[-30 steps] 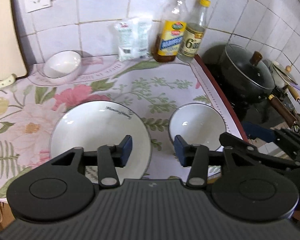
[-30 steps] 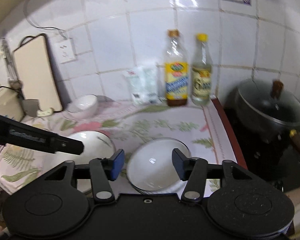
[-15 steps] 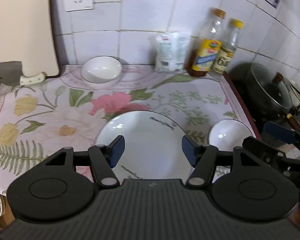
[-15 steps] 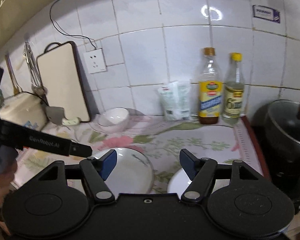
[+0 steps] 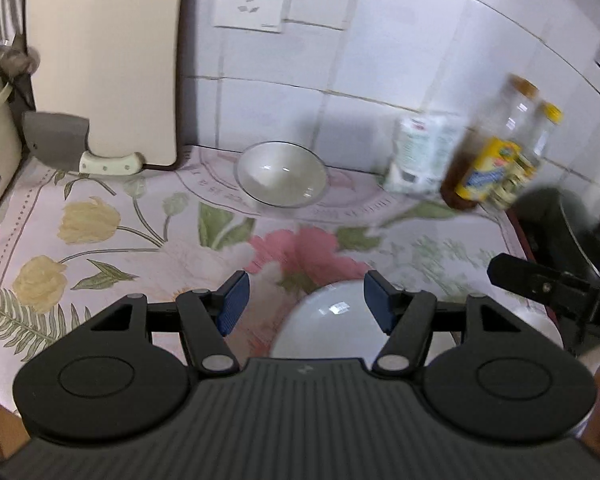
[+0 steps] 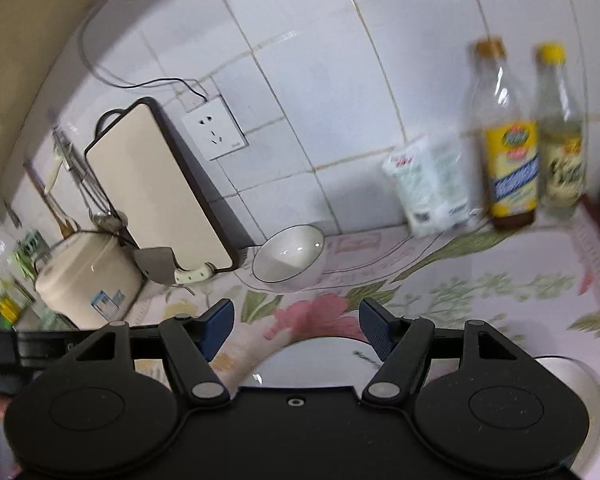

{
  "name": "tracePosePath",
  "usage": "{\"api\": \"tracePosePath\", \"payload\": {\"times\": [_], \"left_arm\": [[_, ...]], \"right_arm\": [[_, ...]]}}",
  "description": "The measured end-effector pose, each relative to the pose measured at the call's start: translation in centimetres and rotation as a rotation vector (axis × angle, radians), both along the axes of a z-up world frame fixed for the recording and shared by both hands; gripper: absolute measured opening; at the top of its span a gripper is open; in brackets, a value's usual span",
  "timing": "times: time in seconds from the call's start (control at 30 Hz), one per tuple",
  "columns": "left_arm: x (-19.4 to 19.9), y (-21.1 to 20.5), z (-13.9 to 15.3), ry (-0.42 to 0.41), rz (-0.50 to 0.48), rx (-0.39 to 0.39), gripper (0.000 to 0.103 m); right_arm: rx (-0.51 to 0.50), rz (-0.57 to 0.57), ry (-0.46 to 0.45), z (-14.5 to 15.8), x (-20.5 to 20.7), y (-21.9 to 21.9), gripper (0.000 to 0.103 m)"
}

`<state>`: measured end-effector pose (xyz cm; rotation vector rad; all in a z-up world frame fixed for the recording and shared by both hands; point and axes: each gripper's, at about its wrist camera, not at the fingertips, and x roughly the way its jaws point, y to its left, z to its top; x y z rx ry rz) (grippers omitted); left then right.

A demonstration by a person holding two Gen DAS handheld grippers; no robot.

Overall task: Organize plates and bowls
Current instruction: 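Move the open left tool to the small white bowl by the cutting board, then grasp the rim of the small white bowl with the left tool and lift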

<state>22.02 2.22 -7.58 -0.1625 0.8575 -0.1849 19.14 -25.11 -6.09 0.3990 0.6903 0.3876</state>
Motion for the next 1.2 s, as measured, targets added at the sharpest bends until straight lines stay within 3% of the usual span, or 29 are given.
{"api": "tracePosePath", "payload": {"times": [0.17, 0.37, 0.57, 0.67, 0.8, 0.93, 1.03, 1.2], "left_arm": [[2.9, 2.6, -2.0, 0.017, 0.045, -0.022, 0.062], [5.8, 4.2, -4.1, -0.005, 0.116, -0.008, 0.062], [8.1, 4.5, -5.6, -0.021, 0.1, 0.015, 0.062], [9.2, 4.7, -6.4, -0.036, 0.095, -0.003, 0.062], [10.6, 5.3, -7.0, -0.072, 0.175, -0.059, 0.062], [12.7, 5.0, -8.2, -0.02, 0.202, -0.12, 0.062], [14.5, 4.0, -9.5, 0.033, 0.207, -0.092, 0.062], [16.1, 3.3, -11.4, 0.099, 0.206, -0.108, 0.058]], "right_arm": [[0.088, 0.007, 0.095, -1.4, 4.5, 1.1, 0.074], [0.067, 0.017, 0.13, -2.4, 9.2, 2.6, 0.074], [0.045, 0.048, 0.211, -4.5, 13.4, 4.5, 0.074], [0.05, 0.077, 0.245, -5.4, 15.3, 5.2, 0.073], [0.059, 0.05, 0.274, -6.7, 17.3, 5.6, 0.073], [0.068, 0.012, 0.322, -8.3, 19.3, 6.2, 0.073], [0.055, -0.02, 0.351, -9.4, 20.6, 7.0, 0.073], [0.034, -0.041, 0.378, -11.3, 21.9, 8.5, 0.06]]}}
